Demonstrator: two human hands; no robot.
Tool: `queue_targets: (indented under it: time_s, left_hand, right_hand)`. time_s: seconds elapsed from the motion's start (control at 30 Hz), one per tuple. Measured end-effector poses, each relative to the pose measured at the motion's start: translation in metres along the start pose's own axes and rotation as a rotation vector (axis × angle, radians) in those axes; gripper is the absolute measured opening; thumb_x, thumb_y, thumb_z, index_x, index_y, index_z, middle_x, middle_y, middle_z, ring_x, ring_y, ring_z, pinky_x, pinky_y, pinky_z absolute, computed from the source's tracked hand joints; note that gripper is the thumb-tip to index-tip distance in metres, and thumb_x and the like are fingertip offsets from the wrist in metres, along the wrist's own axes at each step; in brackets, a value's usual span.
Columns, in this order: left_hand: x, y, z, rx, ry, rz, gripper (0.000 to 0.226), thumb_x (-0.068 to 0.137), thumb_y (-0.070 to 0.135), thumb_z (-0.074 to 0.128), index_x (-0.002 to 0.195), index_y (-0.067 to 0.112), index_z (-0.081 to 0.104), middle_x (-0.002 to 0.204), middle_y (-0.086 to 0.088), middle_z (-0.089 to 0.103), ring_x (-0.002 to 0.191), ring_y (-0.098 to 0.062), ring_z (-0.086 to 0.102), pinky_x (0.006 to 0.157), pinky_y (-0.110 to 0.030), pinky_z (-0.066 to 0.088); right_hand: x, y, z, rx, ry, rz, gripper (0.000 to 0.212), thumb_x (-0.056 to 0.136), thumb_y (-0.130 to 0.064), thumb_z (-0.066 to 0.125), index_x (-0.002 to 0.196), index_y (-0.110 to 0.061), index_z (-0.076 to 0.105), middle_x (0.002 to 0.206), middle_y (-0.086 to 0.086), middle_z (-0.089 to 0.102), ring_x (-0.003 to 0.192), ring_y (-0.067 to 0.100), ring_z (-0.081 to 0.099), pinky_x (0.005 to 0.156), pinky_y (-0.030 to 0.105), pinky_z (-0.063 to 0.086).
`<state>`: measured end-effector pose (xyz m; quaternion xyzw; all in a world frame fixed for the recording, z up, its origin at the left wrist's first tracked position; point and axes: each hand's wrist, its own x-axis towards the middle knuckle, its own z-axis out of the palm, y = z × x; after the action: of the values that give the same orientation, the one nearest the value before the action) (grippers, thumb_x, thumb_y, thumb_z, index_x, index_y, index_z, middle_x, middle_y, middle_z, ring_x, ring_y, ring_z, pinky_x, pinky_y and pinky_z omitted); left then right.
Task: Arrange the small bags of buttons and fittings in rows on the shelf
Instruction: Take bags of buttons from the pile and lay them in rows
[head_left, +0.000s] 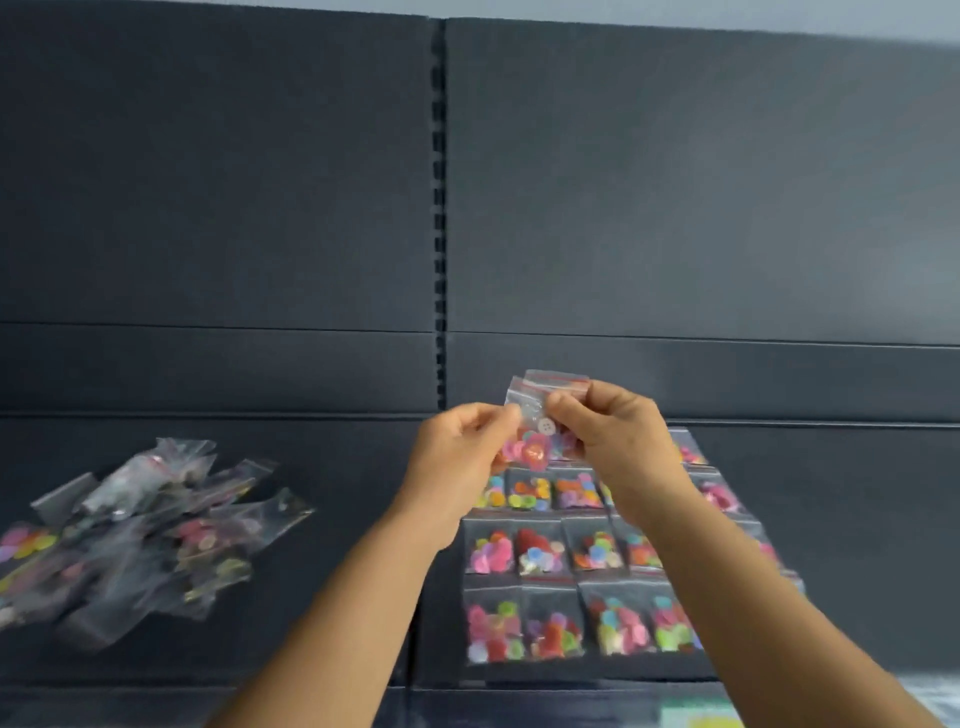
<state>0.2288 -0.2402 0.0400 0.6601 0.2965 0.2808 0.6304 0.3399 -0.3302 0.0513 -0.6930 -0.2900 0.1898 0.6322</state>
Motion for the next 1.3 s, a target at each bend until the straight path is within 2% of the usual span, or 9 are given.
queue_targets:
  time_s: [0.17,0.33,0.57,0.67,0.77,0.9,1.0,1.13,1.3]
  left_hand:
    - [0.002,0.005,0.08,0.061,-0.042,0.034,0.005,0.087,0.022,0.066,0.085,0.024,0.07,0.079,0.009,0.071,0.069,-0.004,0.062,0.064,-0.02,0.049]
    - [0.013,0.009,0.133,0.141,-0.035,0.053,0.006,0.088,0.022,0.064,0.088,0.023,0.07,0.086,0.005,0.073,0.085,-0.014,0.068,0.078,-0.03,0.055]
    - [0.043,0.012,0.171,0.21,-0.084,0.112,0.009,0.089,0.026,0.062,0.084,0.027,0.069,0.079,0.007,0.071,0.078,-0.012,0.066,0.071,-0.027,0.053]
    - [0.056,0.014,0.181,0.215,-0.108,0.135,0.012,0.089,0.025,0.062,0.079,0.029,0.067,0.079,0.009,0.071,0.075,-0.008,0.064,0.068,-0.023,0.051]
    - [0.071,0.009,0.191,0.219,-0.111,0.121,0.012,0.089,0.023,0.06,0.079,0.027,0.066,0.08,0.006,0.072,0.076,-0.01,0.065,0.073,-0.027,0.053]
    - [0.088,-0.006,0.211,0.293,-0.095,0.079,0.011,0.091,0.023,0.058,0.082,0.023,0.065,0.082,0.003,0.072,0.076,-0.013,0.066,0.063,-0.022,0.051]
    - [0.1,-0.02,0.23,0.369,-0.085,0.052,0.012,0.092,0.022,0.056,0.087,0.018,0.066,0.081,0.003,0.072,0.066,-0.012,0.064,0.055,-0.023,0.049]
    - [0.114,-0.038,0.257,0.496,-0.039,0.032,0.008,0.09,0.019,0.057,0.092,0.022,0.064,0.086,0.004,0.071,0.076,-0.014,0.066,0.067,-0.03,0.055]
    - [0.125,-0.048,0.289,0.614,-0.016,-0.024,0.023,0.091,0.014,0.053,0.113,0.023,0.057,0.088,0.004,0.065,0.059,-0.011,0.058,0.05,-0.023,0.044]
  right_hand:
    - [0.008,0.012,-0.082,-0.029,0.001,-0.007,0.019,0.084,-0.017,0.069,0.066,-0.012,0.068,0.056,-0.003,0.061,0.053,0.008,0.05,0.056,0.021,0.044]
    - [0.019,0.021,-0.131,0.011,-0.004,0.03,0.019,0.087,-0.021,0.065,0.073,-0.011,0.072,0.061,0.002,0.063,0.057,0.01,0.052,0.058,0.022,0.047]
    - [0.038,0.033,-0.167,0.066,0.128,0.072,0.024,0.09,-0.024,0.062,0.075,-0.01,0.073,0.069,0.007,0.064,0.067,0.02,0.05,0.072,0.037,0.05]
    - [0.052,0.036,-0.18,-0.009,0.185,0.087,0.025,0.093,-0.024,0.055,0.079,-0.013,0.073,0.072,0.007,0.069,0.067,0.016,0.052,0.074,0.039,0.05]
    - [0.061,0.045,-0.195,-0.111,0.263,0.077,0.024,0.093,-0.02,0.054,0.078,-0.015,0.072,0.071,0.013,0.069,0.064,0.016,0.047,0.063,0.031,0.043]
    - [0.074,0.065,-0.22,-0.218,0.297,0.098,0.024,0.091,-0.015,0.055,0.071,-0.013,0.068,0.049,-0.007,0.064,0.057,0.016,0.043,0.053,0.024,0.036]
    - [0.09,0.086,-0.235,-0.296,0.276,0.146,0.025,0.089,-0.016,0.053,0.068,-0.012,0.066,0.057,-0.003,0.068,0.057,0.015,0.047,0.058,0.027,0.041]
    - [0.112,0.114,-0.251,-0.458,0.237,0.191,0.021,0.086,-0.018,0.055,0.07,-0.016,0.068,0.065,-0.002,0.07,0.063,0.018,0.058,0.06,0.027,0.045]
    - [0.133,0.132,-0.267,-0.575,0.165,0.191,0.017,0.087,-0.018,0.054,0.083,-0.012,0.069,0.071,0.002,0.067,0.075,0.023,0.061,0.06,0.026,0.039]
